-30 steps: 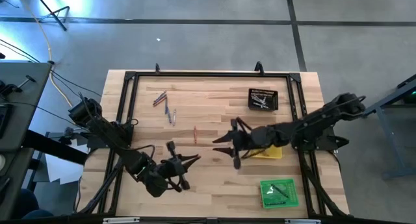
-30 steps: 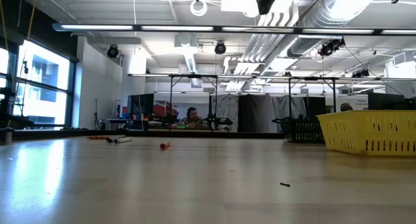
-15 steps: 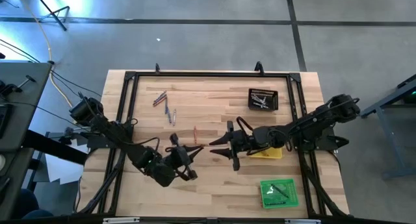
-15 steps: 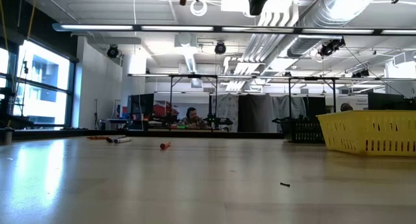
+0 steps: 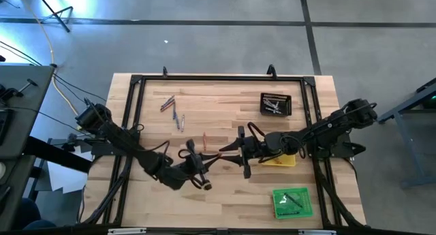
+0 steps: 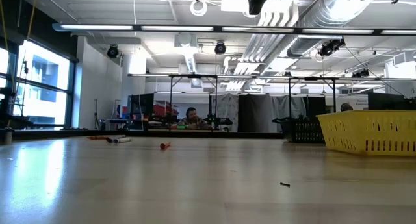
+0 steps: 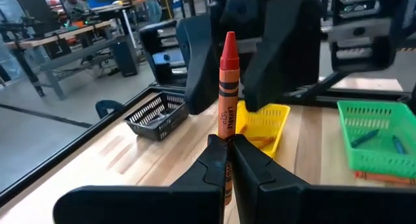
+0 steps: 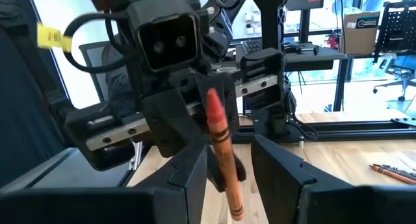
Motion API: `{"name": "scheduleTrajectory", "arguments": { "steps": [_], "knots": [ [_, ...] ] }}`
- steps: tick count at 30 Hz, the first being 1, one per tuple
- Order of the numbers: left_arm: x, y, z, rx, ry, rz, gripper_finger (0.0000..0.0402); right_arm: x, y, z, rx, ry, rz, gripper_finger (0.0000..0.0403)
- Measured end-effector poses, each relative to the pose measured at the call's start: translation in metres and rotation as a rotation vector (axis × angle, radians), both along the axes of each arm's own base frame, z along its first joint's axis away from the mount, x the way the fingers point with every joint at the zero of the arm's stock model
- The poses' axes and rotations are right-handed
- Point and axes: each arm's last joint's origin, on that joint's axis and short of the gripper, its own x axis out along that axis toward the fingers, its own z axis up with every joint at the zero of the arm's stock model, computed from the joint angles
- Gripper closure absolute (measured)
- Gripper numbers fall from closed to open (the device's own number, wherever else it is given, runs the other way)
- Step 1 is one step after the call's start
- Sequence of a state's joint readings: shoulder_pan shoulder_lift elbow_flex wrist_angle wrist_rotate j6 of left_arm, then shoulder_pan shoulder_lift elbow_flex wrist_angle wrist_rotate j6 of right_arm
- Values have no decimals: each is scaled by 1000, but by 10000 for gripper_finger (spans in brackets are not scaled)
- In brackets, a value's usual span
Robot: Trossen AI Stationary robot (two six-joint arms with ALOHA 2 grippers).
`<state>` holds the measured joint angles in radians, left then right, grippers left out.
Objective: Sort crayons
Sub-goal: Put the orange crayon into the yellow basket
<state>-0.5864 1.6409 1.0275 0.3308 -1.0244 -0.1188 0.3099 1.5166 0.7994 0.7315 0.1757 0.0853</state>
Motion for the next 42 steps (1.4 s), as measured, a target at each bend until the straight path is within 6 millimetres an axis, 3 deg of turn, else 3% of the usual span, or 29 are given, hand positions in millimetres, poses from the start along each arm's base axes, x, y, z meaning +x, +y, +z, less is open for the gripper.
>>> {"name": "scheduleTrajectory", "arguments": {
  "steps": [10,13,17,22,31,36,42],
  "knots": [
    [10,12,1,-27,8,-64,401,0,0,2,0,-24,-2,292],
    [11,13,1,-31,7,-71,401,0,0,3,2,-31,-3,317],
    [11,13,1,-37,3,-78,401,0,0,3,9,-35,-8,382],
    [10,11,2,-59,-17,-74,400,0,-1,4,36,-32,-24,391],
    [11,12,3,-73,-31,-64,329,0,-3,0,34,18,-65,398],
    [10,12,2,-59,-19,-68,290,-23,-20,4,-23,246,-268,400],
    [5,3,-2,-86,8,-94,282,-81,-40,12,97,552,-422,400]
  ]
}}
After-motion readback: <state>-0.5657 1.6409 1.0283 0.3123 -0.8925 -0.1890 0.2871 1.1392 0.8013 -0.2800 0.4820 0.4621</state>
